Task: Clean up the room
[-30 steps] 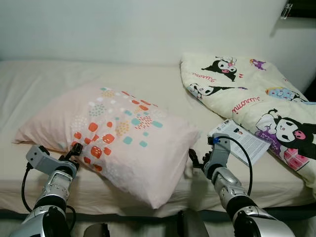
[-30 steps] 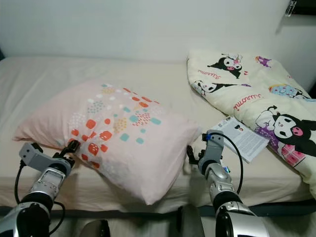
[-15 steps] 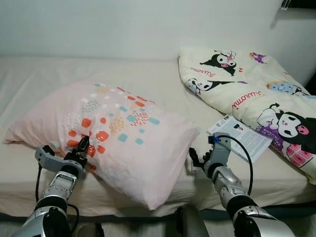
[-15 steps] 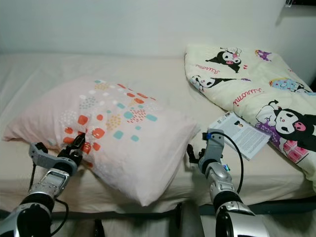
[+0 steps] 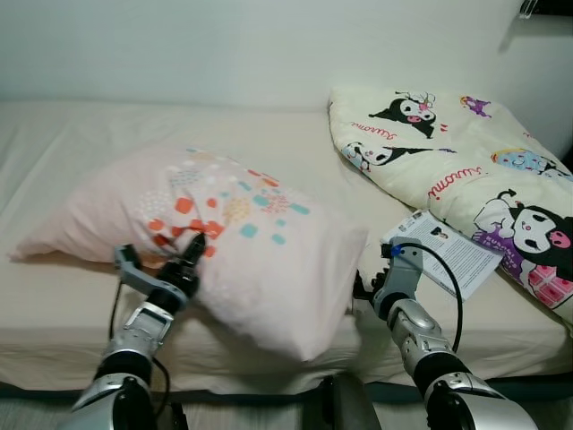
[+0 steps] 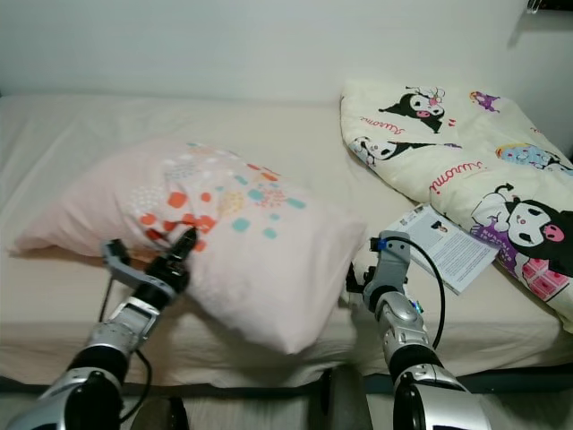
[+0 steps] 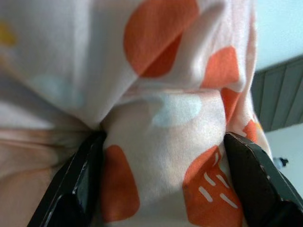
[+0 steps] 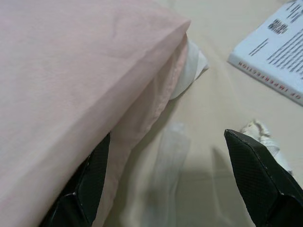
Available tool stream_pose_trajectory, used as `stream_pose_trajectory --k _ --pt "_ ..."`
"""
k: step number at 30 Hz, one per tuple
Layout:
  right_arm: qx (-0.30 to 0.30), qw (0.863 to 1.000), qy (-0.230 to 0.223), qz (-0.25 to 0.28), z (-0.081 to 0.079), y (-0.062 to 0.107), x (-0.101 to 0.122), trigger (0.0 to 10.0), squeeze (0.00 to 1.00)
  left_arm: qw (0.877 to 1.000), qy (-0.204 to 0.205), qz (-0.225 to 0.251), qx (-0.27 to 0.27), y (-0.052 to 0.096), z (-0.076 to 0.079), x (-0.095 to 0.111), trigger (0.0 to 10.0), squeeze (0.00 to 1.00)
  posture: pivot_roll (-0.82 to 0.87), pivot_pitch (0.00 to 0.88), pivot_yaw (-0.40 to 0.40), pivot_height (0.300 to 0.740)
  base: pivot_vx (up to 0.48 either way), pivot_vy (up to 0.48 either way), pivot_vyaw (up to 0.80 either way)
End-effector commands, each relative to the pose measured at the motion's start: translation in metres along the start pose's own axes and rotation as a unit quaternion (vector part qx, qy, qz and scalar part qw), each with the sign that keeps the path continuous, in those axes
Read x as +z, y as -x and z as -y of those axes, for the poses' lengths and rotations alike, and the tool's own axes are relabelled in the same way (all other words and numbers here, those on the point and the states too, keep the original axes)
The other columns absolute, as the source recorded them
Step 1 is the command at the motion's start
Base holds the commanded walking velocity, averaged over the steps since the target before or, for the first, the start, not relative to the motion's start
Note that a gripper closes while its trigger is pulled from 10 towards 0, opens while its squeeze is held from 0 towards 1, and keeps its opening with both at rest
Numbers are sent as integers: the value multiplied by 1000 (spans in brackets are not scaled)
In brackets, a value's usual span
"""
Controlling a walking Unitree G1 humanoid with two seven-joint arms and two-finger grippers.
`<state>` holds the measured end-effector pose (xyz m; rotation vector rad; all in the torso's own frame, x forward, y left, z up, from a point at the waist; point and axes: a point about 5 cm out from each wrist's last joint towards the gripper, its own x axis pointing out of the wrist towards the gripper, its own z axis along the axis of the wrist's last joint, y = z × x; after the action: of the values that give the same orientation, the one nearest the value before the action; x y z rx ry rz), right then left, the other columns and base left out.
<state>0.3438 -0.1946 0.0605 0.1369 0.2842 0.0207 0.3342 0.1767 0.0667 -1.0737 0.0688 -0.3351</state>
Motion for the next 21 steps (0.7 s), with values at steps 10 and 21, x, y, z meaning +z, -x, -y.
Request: stream_pose_trajectory --k 10,21 --pt "-6 1000 -7 28 3 -3 14 10000 0 995 -39 5 90 -17 4 -11 0 0 -120 0 -37 453 0 0 0" --pt "-4 999 -7 41 2 -4 21 10000 0 987 9 79 139 -14 -2 12 0 0 -124 0 -32 453 0 0 0"
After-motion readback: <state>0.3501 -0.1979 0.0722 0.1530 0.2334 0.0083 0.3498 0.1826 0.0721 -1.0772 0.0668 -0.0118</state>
